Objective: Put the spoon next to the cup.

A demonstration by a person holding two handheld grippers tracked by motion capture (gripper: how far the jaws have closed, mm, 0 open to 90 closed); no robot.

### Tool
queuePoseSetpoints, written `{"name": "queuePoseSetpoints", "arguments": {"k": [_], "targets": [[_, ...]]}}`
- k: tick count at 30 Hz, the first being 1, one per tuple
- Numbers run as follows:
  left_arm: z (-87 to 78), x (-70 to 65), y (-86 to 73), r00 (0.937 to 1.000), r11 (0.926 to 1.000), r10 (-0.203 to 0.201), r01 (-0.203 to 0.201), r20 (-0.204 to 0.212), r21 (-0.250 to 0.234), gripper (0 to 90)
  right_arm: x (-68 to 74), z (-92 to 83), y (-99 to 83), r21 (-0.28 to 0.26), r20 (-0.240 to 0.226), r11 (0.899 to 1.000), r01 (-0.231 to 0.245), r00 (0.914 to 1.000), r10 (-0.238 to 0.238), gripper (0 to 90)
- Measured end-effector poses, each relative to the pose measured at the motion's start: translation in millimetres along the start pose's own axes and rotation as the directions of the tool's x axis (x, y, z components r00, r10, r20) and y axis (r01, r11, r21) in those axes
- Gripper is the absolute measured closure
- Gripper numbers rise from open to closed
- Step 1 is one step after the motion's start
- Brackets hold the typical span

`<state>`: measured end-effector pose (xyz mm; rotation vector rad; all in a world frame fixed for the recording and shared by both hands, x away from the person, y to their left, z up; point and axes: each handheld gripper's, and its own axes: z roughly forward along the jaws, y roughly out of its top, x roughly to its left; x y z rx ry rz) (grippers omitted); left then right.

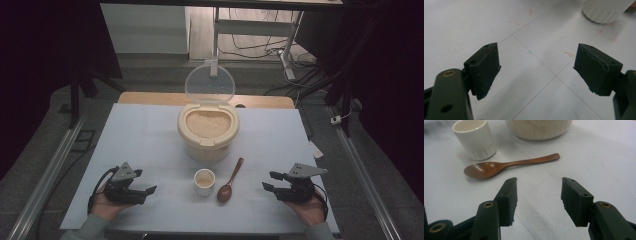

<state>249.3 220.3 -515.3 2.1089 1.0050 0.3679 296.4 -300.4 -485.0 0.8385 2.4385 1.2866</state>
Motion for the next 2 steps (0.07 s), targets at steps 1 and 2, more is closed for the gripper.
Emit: {"name": "queuePoseSetpoints", "arguments": {"k": [1, 2], "targets": [[0.0, 0.0, 0.0, 1.0000, 1.0000, 0.000, 0.000, 0.001, 0.001, 20.2, 0.1, 0.2, -0.4, 0.000, -0.001, 1.000, 0.001, 1.0000, -0.001, 46.9], [0.0, 0.0, 0.1, 1.0000, 1.0000, 0.000, 0.000, 0.000, 0.000, 20.2, 0.0, 0.1, -0.6, 0.004, 0.002, 1.000, 0.003, 1.0000, -0.003, 46.8]]}}
